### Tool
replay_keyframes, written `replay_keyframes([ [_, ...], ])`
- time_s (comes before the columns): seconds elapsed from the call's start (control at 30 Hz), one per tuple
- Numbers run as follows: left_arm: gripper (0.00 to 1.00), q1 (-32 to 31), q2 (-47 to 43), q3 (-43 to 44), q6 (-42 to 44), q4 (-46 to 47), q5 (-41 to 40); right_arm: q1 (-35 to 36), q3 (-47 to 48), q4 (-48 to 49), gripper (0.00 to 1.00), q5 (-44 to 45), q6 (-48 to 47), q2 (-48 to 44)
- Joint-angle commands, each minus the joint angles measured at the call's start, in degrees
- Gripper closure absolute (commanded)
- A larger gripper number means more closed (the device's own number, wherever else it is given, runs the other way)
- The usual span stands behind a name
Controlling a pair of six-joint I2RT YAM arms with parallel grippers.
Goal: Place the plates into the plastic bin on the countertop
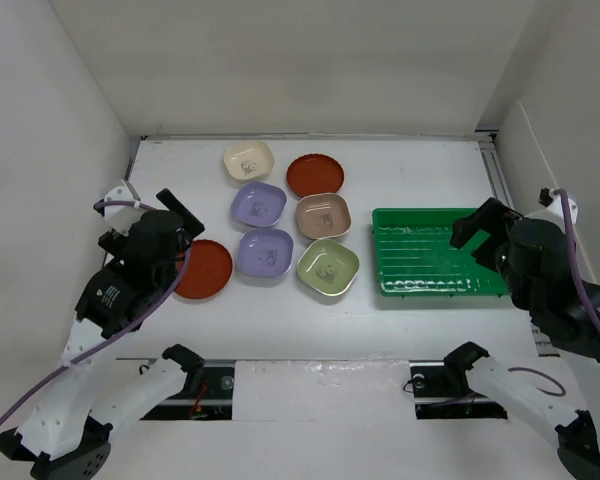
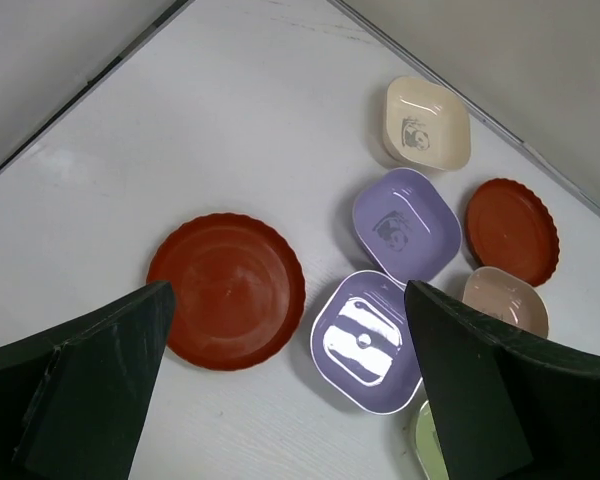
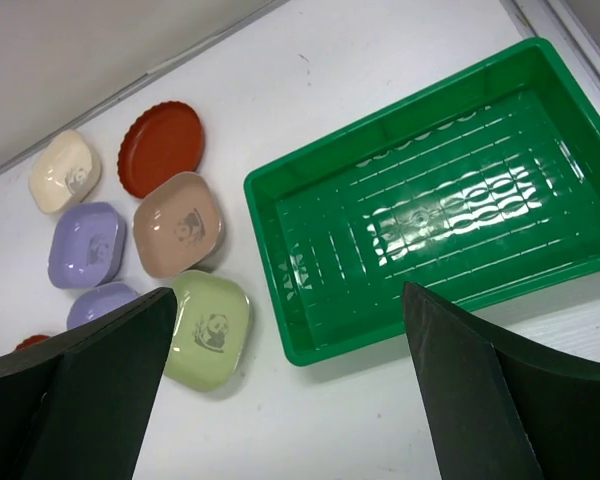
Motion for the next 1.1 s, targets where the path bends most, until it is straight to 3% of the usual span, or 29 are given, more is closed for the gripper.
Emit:
replay_keyframes([
  [0.0,0.00,0.0,-0.1,-1.0,-1.5,0.7,-1.3,-0.2,-0.6,3.3,0.00,0.2,-0.9,-0.4],
  [0.2,0.00,0.0,1.0,-2.1,-1.5,2.3,-0.1,-0.2,-2.6,10.5,0.00,-5.8,-2.6,-0.9],
  [0.43,0.00,0.0,2.7,-8.7,-1.0,9.9,6.3,-0.7,-4.2,23.1,0.00,-13.7,-2.0,9.6],
  [0.57,0.00,0.0,6.6,-11.6,0.9,13.2,11.0,-3.1,2.5,29.9,0.00,-21.2,-4.0,27.9],
  [0.7,0.00,0.0,8.2,-11.6,2.2,13.2,12.0,-5.8,12.7,34.8,0.00,-22.9,-9.3,44.3],
  [0.8,0.00,0.0,8.2,-12.9,3.9,14.7,13.7,-8.5,24.1,34.3,0.00,-25.6,-11.8,55.5],
  [0.93,0.00,0.0,7.7,-13.4,5.1,15.8,15.3,-9.7,40.3,27.3,0.04,-27.6,-16.1,77.1],
  [1.07,0.00,0.0,8.2,-13.4,5.7,16.4,16.9,-10.4,48.7,26.4,0.05,-29.6,-17.3,87.1],
])
